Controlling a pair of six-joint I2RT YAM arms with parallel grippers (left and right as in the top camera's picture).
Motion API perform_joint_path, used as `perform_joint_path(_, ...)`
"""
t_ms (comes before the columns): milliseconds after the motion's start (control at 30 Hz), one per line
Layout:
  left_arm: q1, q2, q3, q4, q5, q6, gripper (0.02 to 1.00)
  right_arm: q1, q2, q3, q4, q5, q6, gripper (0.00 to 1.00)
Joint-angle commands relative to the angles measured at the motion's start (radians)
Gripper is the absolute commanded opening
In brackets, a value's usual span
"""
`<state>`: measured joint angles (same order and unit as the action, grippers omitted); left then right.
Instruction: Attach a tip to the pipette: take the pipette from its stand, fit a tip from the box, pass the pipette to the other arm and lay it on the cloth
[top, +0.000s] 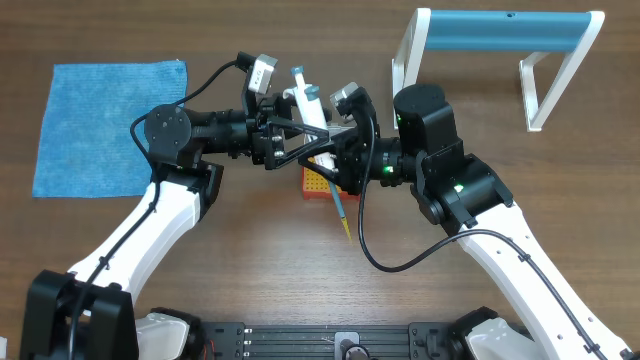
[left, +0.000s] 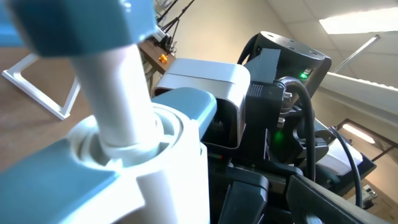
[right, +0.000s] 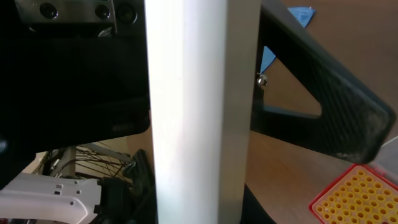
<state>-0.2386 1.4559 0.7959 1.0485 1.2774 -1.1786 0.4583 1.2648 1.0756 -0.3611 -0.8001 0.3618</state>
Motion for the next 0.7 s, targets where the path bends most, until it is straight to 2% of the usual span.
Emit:
perform_joint_path(33,0.003,0.01,0.027,-0.021,-0.001,0.063,0.588,0.001,-0.004,0.008,0.008,-0.028,0.008,0.077)
perform_joint_path(67,0.003,0.01,0.027,-0.021,-0.006,0.063,0.492,0.001,-0.004,0.008,0.008,-0.028,0.008,0.082)
perform_joint_path(133,0.003,0.01,0.027,-0.02,-0.019,0.069,0.459,0.001,-0.004,0.008,0.008,-0.033,0.008,0.082)
perform_joint_path(267,0.002,0.01,0.027,-0.019,-0.074,0.098,0.202,0.001,-0.004,0.008,0.008,-0.064,0.009,0.082)
perform_joint_path(333,0.002,0.01,0.027,-0.019,-0.086,0.121,0.178,0.001,-0.004,0.008,0.008,-0.069,0.012,0.082)
perform_joint_path(433,0.002,0.01,0.027,-0.019,-0.096,0.127,0.029,0.001,-0.004,0.008,0.008,-0.069,0.012,0.082)
perform_joint_path(500,0.002,0.01,0.027,-0.02,-0.097,0.142,0.029,0.001,-0.004,0.008,0.008,-0.069,0.012,0.082)
perform_joint_path(533,0.002,0.01,0.027,-0.02,-0.097,0.142,0.029,0.001,-0.004,0.008,0.008,-0.069,0.012,0.277)
perform_joint_path(567,0.002,0.01,0.027,-0.02,-0.096,0.142,0.029,0.001,-0.004,0.008,0.008,-0.069,0.011,0.665)
perform_joint_path(600,0.002,0.01,0.027,-0.02,-0.097,0.141,0.029,0.001,-0.004,0.008,0.008,-0.069,0.011,0.849)
perform_joint_path(700,0.004,0.01,0.027,-0.044,-0.1,0.151,0.029,-0.001,-0.004,0.008,0.006,-0.067,0.011,0.853)
